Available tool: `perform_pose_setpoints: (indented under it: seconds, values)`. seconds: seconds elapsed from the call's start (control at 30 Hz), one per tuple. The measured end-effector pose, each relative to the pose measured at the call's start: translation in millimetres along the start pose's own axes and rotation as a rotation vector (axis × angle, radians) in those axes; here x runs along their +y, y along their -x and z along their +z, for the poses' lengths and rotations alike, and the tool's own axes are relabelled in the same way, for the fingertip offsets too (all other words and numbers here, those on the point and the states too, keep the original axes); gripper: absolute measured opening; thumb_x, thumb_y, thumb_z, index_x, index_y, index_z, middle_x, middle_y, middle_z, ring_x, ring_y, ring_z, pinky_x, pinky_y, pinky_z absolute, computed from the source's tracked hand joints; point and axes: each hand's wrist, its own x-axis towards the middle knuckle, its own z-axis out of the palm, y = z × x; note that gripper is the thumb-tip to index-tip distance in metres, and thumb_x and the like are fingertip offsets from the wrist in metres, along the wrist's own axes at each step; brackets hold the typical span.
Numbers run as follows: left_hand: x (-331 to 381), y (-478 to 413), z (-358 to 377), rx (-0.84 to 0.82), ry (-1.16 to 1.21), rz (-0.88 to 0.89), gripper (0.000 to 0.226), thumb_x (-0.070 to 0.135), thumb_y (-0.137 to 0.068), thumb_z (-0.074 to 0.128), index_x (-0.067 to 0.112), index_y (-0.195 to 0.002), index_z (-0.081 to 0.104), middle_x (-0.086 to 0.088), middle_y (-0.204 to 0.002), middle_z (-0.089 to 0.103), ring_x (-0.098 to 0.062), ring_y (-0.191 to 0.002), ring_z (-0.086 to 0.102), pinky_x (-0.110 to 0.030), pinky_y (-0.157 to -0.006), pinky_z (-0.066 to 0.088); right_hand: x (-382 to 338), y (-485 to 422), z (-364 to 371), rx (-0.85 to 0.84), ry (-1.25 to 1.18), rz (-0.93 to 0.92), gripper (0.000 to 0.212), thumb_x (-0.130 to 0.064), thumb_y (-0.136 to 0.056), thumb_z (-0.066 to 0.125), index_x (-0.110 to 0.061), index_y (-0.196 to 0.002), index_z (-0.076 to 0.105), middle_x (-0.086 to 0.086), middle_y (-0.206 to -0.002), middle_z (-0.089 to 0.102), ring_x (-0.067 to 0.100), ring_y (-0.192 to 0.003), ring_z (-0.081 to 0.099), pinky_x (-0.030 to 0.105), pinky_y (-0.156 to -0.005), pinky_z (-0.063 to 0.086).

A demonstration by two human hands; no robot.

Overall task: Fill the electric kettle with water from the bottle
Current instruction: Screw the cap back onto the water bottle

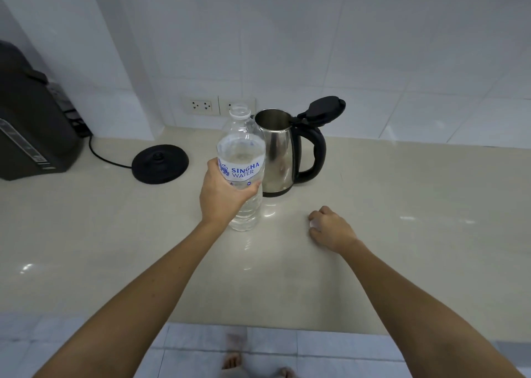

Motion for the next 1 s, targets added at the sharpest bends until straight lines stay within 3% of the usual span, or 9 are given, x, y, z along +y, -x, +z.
perform_pose_setpoints:
  seconds: [0.2,0.3,0.47,0.57,0.73,1.0]
  values:
    - [-2,2,1,-0.011,-0.012,-0.021,0.081,0.055,-0.055,0.083,0.022,-0.117,0.043,0.007,-0.111,0.061,-0.014,-0.099,0.061,-0.034,-0.08,0.055,-20,-7,-27,0.127,-0.144,-0.08,0.036,-0.024,-0.089,0.057,-0.016,-0.123,0.062,0.006,-0.118,0.055,0.028,-0.103,0.059,0.035,-0.089,0.048]
    - [-3,2,0,-0.014,-0.009,-0.023,0.082,0.056,-0.055,0.082,0.022,-0.118,0.042,0.007,-0.111,0.061,-0.014,-0.099,0.062,-0.035,-0.08,0.056,-43,-7,-54,0.291,-0.27,-0.19,0.032,-0.022,-0.085,0.064,-0.016,-0.115,0.067,0.003,-0.111,0.061,0.018,-0.084,0.06,0.031,-0.085,0.05]
    - [-3,3,-1,-0.03,-0.006,-0.033,0.08,0.056,-0.055,0.082,0.025,-0.117,0.042,0.008,-0.109,0.06,-0.012,-0.098,0.061,-0.033,-0.079,0.056,-81,-4,-112,0.476,-0.501,-0.289,0.03,-0.016,-0.08,0.069,-0.018,-0.11,0.069,-0.002,-0.101,0.063,0.01,-0.07,0.06,0.011,-0.071,0.046]
    - [-5,2,-1,-0.04,0.002,-0.046,0.083,0.06,-0.052,0.081,0.028,-0.118,0.041,0.009,-0.109,0.061,-0.012,-0.098,0.062,-0.035,-0.08,0.057,-98,-5,-150,0.525,-0.575,-0.363,0.026,-0.015,-0.081,0.069,-0.018,-0.107,0.071,-0.003,-0.101,0.064,0.012,-0.072,0.061,0.015,-0.072,0.049]
    - [-3,2,-1,-0.044,-0.01,-0.053,0.083,0.059,-0.051,0.08,0.028,-0.117,0.041,0.011,-0.107,0.06,-0.01,-0.097,0.061,-0.032,-0.079,0.057,-124,-8,-208,0.474,-0.563,-0.452,0.024,-0.027,-0.087,0.067,-0.025,-0.11,0.069,-0.012,-0.104,0.061,0.0,-0.073,0.059,0.004,-0.068,0.044]
    - [-2,2,-3,-0.06,-0.037,-0.067,0.082,0.061,-0.05,0.079,0.029,-0.115,0.041,0.013,-0.105,0.061,-0.01,-0.094,0.062,-0.033,-0.077,0.057,-160,-13,-242,0.304,-0.345,-0.604,0.026,-0.028,-0.084,0.069,-0.026,-0.11,0.069,-0.011,-0.107,0.063,0.003,-0.077,0.061,0.013,-0.071,0.045]
